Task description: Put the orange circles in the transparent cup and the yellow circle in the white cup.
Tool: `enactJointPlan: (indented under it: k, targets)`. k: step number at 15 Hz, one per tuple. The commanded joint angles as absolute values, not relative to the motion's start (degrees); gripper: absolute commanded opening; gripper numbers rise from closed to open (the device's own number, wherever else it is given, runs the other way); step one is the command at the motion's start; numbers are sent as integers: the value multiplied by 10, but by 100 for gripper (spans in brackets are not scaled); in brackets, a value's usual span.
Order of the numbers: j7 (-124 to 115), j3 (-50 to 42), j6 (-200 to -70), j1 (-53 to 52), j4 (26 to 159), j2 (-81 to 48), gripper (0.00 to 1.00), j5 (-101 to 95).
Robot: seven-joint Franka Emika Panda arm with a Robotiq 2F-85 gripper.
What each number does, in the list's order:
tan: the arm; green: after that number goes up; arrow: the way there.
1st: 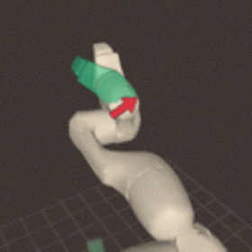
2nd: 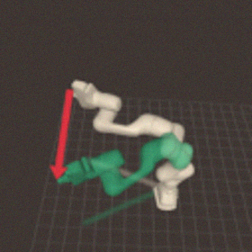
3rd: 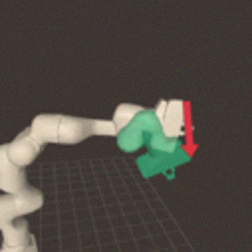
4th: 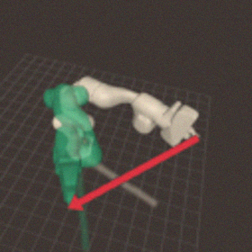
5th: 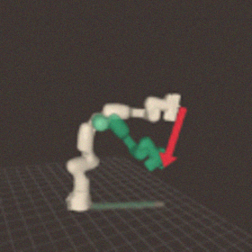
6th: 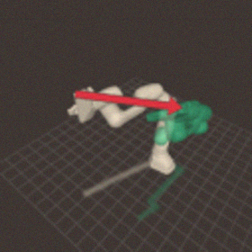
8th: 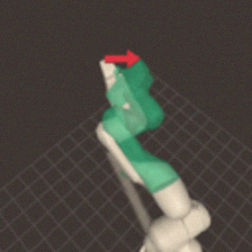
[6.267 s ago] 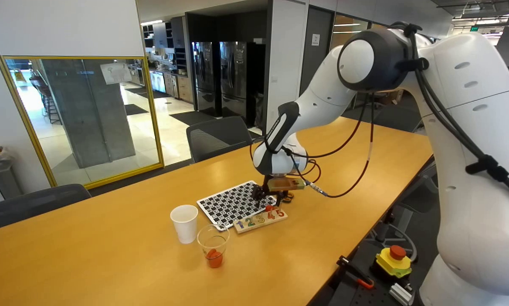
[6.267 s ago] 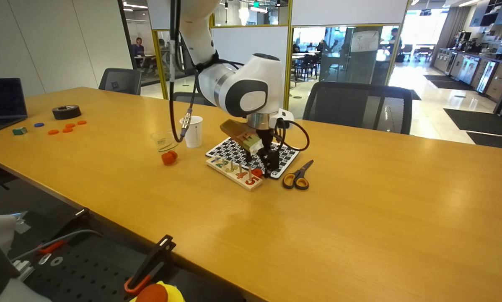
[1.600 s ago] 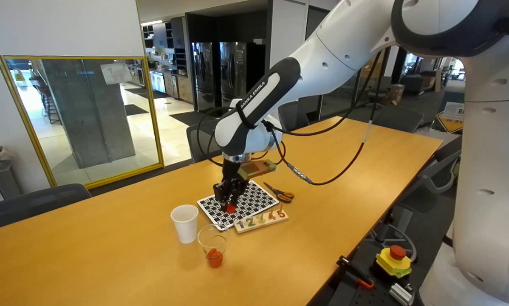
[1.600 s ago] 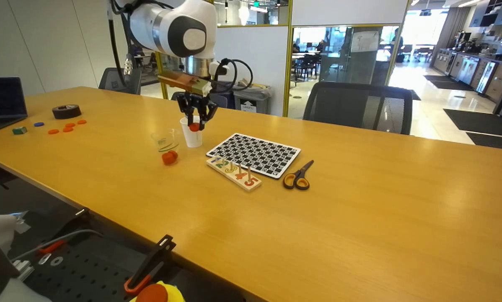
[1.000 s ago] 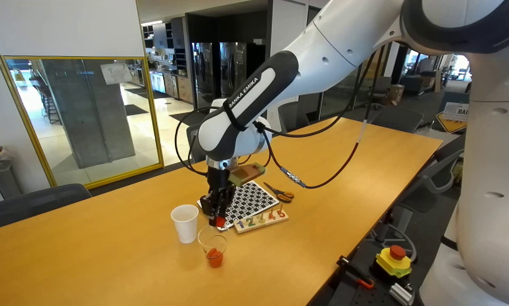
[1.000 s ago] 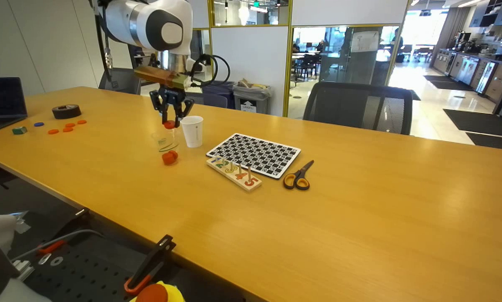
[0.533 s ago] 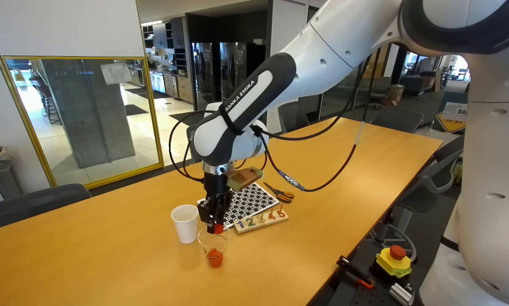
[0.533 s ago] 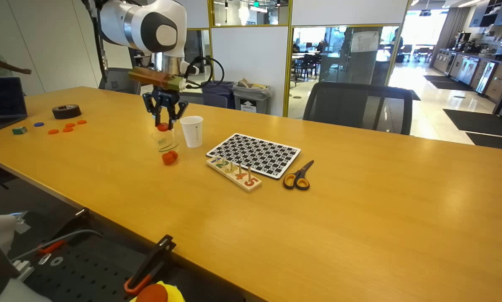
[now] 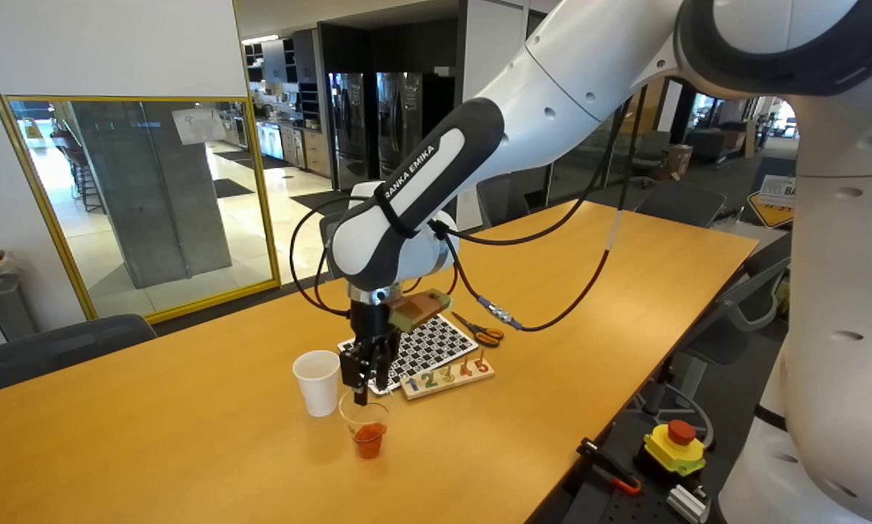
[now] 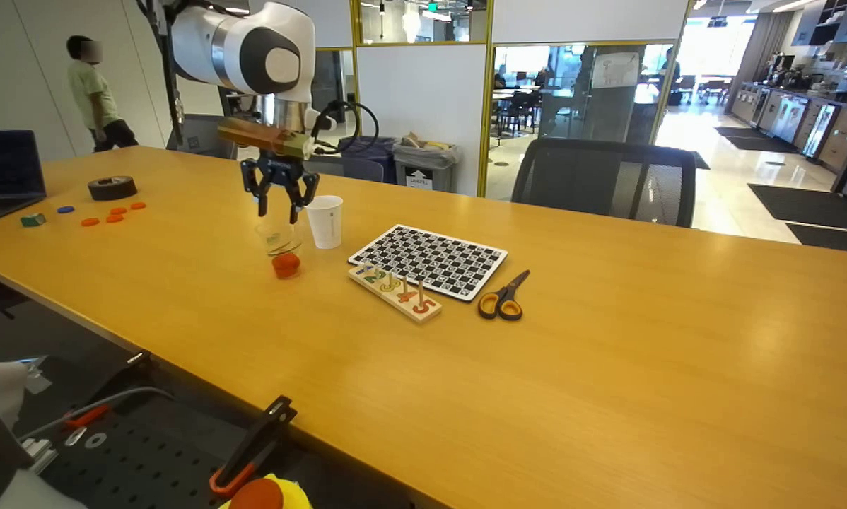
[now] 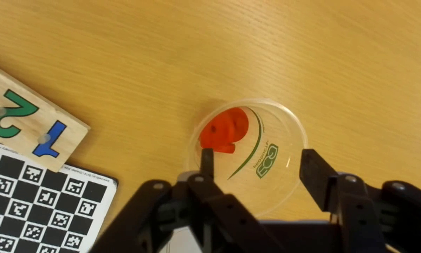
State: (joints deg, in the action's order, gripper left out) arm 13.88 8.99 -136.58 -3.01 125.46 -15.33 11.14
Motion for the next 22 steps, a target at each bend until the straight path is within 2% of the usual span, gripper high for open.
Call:
enactJointPlan:
  k: [1, 2, 13, 22]
  targets:
    - [117, 83, -1362, -36, 1253, -138, 97, 92]
    - [114, 81, -1351, -36, 1259, -126, 100, 88]
    - [-27, 52, -1205, -31, 1442, 201, 100, -3]
    - [-12, 38, -1072, -37, 1557, 489, 100, 9]
